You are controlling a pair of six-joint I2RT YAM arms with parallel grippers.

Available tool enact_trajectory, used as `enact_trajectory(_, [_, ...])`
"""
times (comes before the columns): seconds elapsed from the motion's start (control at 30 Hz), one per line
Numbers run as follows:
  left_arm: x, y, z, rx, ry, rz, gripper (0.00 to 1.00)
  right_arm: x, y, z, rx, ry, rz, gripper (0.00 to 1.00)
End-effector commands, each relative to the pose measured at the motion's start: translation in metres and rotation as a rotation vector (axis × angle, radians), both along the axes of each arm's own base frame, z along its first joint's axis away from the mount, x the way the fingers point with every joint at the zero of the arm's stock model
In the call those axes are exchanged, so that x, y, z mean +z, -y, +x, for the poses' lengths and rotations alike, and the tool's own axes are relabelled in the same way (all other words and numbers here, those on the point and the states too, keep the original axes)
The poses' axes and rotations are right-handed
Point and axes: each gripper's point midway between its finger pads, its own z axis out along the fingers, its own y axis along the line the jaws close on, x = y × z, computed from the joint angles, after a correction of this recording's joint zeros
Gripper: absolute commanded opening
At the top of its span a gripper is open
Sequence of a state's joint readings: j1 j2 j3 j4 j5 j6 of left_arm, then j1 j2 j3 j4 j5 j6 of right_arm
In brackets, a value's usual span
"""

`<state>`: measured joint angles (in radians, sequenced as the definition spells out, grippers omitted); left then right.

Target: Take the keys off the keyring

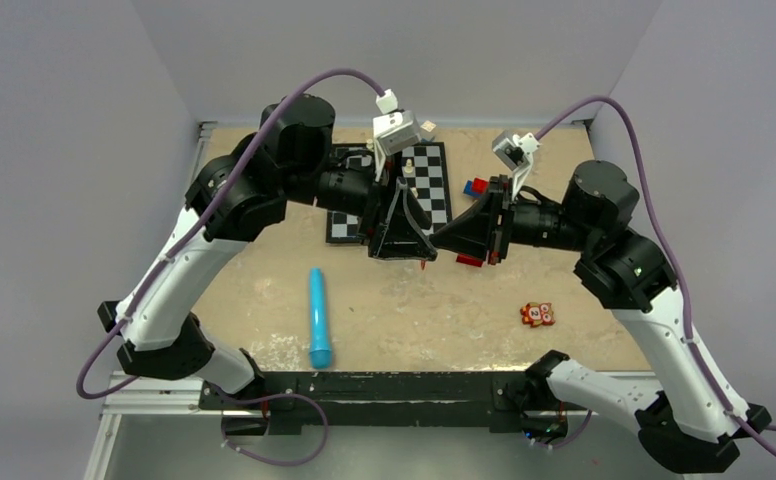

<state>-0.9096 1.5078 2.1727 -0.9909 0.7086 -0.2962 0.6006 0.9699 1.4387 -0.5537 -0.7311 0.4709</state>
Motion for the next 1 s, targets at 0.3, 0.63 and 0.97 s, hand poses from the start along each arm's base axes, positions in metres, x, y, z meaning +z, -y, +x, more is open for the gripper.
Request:
enact_trajectory(0.3, [0.005, -0.003, -0.006, -0.019, 0.003, -0.033, 0.63, 0.036, 0.004, -0.007, -0.008, 0.093, 0.087, 0.0])
enact_trajectory(0.63, [0.001, -0.009, -0.003, 0.008, 0.03, -0.019, 0.56, 0.04, 0.003, -0.011, 0.023, 0.097, 0.105, 0.0])
enact_trajectory(0.97, [0.002, -0.013, 0.0, 0.035, 0.055, -0.015, 0.36, 0.043, 0.001, -0.012, 0.037, 0.1, 0.118, 0.0])
